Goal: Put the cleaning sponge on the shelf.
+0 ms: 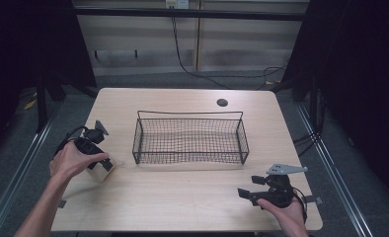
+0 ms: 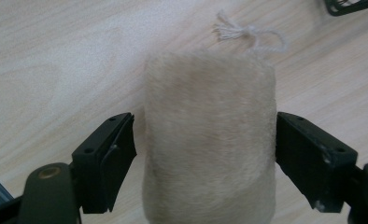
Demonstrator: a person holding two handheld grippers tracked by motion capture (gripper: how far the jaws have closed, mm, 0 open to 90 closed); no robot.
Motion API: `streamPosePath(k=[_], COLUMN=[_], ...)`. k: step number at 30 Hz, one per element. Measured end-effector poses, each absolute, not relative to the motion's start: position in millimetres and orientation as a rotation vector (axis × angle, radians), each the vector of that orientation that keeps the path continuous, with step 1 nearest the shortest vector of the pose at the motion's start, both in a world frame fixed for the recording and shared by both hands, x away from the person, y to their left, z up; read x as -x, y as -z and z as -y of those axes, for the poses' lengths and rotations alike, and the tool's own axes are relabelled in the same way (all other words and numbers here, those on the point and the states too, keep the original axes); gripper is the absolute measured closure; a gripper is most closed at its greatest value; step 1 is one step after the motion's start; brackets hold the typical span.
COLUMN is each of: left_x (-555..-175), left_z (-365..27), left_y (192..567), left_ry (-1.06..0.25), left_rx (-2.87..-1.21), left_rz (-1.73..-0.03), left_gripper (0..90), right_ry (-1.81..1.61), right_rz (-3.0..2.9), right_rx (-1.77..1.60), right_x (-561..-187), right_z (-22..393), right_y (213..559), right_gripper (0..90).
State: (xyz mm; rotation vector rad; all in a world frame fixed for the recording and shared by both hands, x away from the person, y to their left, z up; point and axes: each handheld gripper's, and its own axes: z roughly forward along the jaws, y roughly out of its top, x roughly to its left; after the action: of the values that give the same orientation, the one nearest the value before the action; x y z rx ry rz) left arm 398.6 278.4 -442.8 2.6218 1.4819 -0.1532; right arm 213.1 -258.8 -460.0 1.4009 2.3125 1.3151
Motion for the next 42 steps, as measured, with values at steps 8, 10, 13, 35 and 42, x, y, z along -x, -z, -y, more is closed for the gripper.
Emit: streamPosePath(k=[8, 10, 13, 35, 42], left_x=[-398.7, -398.8, -399.0, -394.2, -391.6], left_z=[-274.3, -272.4, -270.3, -281.4, -285.5], left_y=[449.8, 452.3, 454.3, 441.9, 433.0], left_ry=[0.174, 0.171, 0.162, 0.209, 0.237], left_rx=[-2.663, -2.656, -2.675, -2.601, -2.569], left_rz=[-1.472, -1.486, -1.488, -1.479, -1.462], left_gripper=[24.5, 24.6, 24.8, 26.7, 26.7], right_ry=[-1.313, -1.314, -1.316, -1.308, -1.311], right_rz=[-2.314, -2.316, -2.318, -2.323, -2.321], right_rx=[-1.406, -1.405, -1.403, -1.410, -1.412], right_x=[-213.4, -213.3, -213.3, -213.2, -213.0], right_z=[258.7, 258.6, 258.3, 258.0, 258.4], right_y=[460.2, 460.2, 460.3, 460.4, 460.6], right_gripper=[19.4, 19.4, 19.5, 19.6, 19.5])
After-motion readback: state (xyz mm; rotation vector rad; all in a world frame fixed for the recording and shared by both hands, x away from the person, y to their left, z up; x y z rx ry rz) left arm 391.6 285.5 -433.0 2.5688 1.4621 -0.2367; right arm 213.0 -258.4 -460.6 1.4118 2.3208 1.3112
